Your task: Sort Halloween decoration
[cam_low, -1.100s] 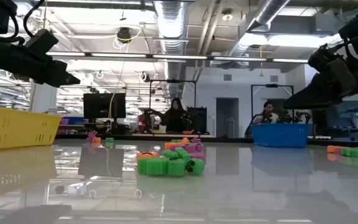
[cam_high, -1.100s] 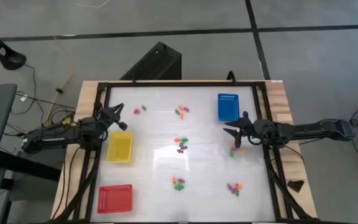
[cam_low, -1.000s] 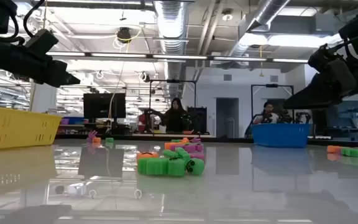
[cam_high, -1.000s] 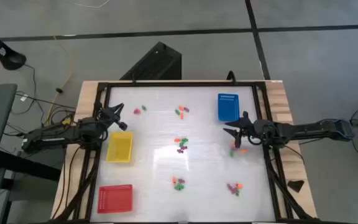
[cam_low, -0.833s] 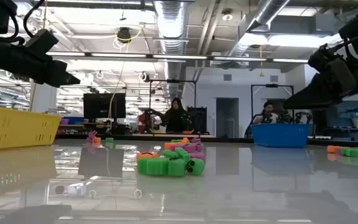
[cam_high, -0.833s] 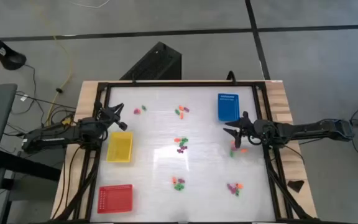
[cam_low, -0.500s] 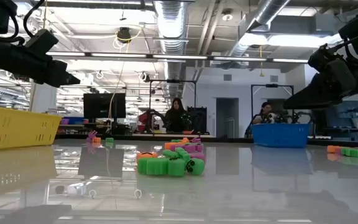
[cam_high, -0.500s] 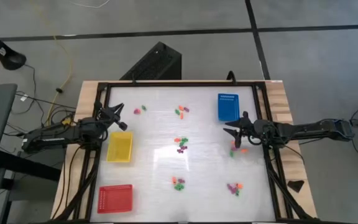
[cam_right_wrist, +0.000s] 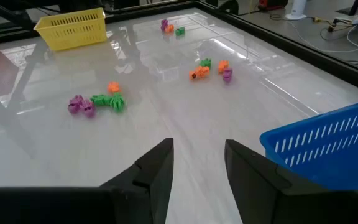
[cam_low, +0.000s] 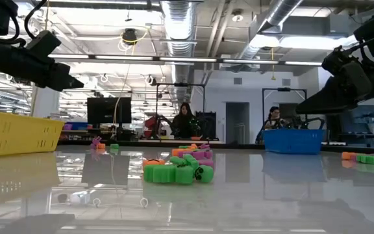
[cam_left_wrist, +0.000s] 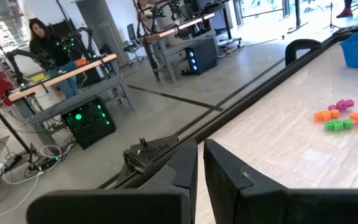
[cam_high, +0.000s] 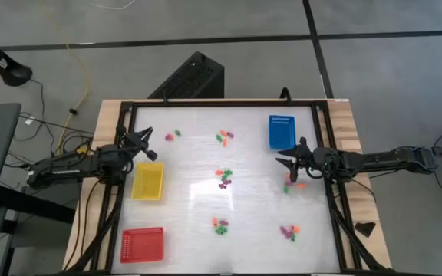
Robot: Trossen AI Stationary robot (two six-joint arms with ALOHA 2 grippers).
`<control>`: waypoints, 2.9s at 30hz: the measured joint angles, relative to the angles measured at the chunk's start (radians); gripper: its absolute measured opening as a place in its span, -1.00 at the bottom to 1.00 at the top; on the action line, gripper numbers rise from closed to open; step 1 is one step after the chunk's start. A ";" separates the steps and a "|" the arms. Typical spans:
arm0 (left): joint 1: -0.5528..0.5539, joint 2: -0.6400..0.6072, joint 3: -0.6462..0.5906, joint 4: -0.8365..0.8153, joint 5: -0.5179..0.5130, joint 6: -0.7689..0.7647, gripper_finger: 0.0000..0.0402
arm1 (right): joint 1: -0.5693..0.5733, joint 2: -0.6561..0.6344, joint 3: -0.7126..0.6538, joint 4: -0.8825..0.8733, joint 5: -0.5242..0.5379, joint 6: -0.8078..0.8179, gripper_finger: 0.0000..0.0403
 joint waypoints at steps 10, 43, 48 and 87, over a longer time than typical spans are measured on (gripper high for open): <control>0.000 0.000 0.000 0.000 0.000 0.000 -0.91 | 0.000 0.000 0.000 0.000 0.000 0.000 -0.13; 0.000 0.000 0.000 0.000 0.000 0.000 -0.91 | 0.000 0.000 0.000 0.060 0.001 -0.085 -0.13; 0.000 0.000 0.000 0.000 0.000 0.000 -0.91 | -0.001 0.000 0.000 0.209 0.007 -0.040 -0.13; 0.000 0.000 0.000 0.000 0.000 0.000 -0.91 | 0.402 0.867 0.826 -0.868 -0.529 1.012 -0.13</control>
